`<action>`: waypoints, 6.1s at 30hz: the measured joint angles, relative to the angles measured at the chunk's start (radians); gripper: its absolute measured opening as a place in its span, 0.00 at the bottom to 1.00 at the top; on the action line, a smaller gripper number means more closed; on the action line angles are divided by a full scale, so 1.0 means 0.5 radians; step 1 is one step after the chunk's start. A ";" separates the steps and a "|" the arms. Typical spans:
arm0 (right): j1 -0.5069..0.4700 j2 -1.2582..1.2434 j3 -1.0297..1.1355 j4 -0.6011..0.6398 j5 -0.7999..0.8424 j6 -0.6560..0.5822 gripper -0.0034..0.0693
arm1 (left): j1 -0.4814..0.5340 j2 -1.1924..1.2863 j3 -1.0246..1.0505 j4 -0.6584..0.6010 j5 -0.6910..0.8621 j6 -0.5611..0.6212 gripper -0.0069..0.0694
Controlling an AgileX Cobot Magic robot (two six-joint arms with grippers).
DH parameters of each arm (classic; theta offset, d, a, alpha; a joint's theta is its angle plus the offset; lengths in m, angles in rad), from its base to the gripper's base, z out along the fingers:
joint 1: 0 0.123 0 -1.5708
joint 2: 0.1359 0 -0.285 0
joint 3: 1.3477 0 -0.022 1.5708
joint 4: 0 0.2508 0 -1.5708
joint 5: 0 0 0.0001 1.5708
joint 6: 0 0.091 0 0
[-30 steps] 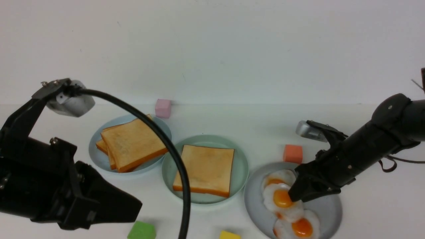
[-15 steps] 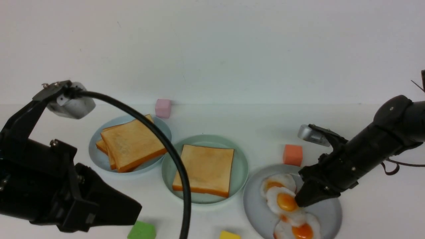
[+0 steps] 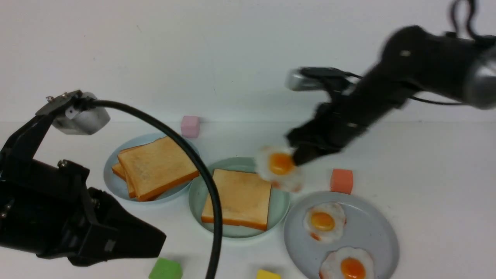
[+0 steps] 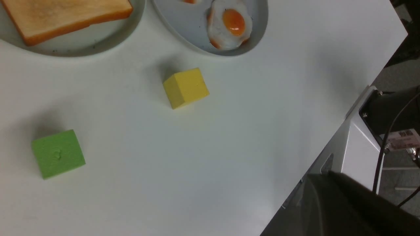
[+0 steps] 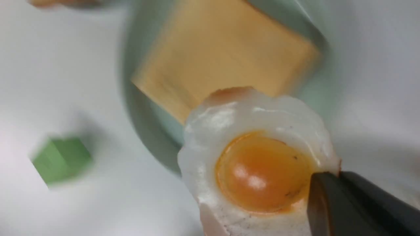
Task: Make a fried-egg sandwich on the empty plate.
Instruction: Use the right arm to place the fried egg on the slice of bread in the middle, then use the left arm to grab a slice of bread, then use the left arm to place a slice of bread on the fried egg in the middle
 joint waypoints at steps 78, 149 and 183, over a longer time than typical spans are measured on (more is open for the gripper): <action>0.198 -1.505 0.822 -0.047 0.287 -0.096 0.26 | 0.596 1.751 -0.601 -0.024 -0.995 -0.559 0.54; 0.198 -1.510 0.822 -0.014 0.450 0.035 0.37 | 0.016 1.818 -0.694 -0.327 -0.897 0.316 0.10; 0.198 -1.510 0.822 -0.018 0.465 0.038 0.37 | 0.016 1.818 -0.696 -0.146 -0.878 0.175 0.51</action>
